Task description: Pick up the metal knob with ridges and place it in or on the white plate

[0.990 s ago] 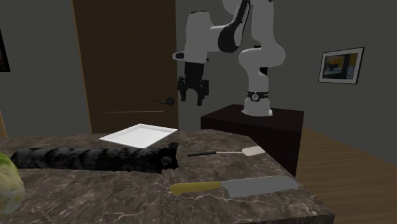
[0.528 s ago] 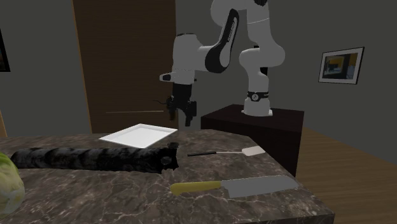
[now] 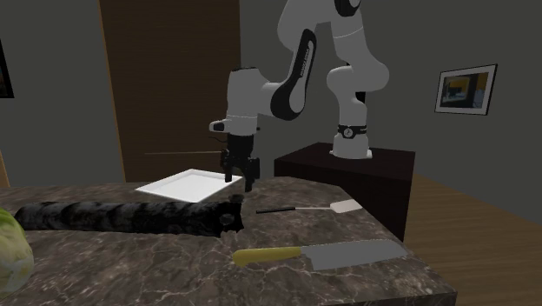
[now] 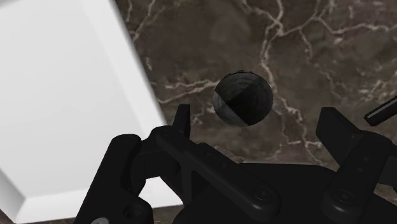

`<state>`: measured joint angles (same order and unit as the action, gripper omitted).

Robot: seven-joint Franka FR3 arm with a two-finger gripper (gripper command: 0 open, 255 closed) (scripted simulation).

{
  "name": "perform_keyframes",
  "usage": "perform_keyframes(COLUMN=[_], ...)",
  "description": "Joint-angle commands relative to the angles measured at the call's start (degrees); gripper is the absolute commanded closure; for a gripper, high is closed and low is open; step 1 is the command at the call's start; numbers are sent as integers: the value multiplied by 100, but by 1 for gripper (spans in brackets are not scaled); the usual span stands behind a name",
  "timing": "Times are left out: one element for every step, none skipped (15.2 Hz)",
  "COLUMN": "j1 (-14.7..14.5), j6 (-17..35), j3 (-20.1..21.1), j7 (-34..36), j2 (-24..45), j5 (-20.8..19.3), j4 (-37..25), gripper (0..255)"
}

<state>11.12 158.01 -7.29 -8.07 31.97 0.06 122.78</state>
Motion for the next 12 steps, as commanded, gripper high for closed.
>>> perform_keyframes(j1=[39,58,58,58,58,58,58,58,58,58,58,58], j6=[114,188,189,189,189,188,188,188,188,188,188,188], j3=[23,38,38,38,38,38,38,38,38,38,38,38], j7=[-27,-36,-35,-35,-35,-35,-35,-35,-35,-35,-35,-35], j2=[169,292,291,292,292,292,292,292,292,291,291,291], j5=[20,32,31,31,31,31,31,31,31,31,31,31], j4=[-59,-107,-106,-107,-107,-107,-107,-107,-107,-107,-107,-107], gripper=[0,0,0,0,0,0,0,0,0,0,255,255])
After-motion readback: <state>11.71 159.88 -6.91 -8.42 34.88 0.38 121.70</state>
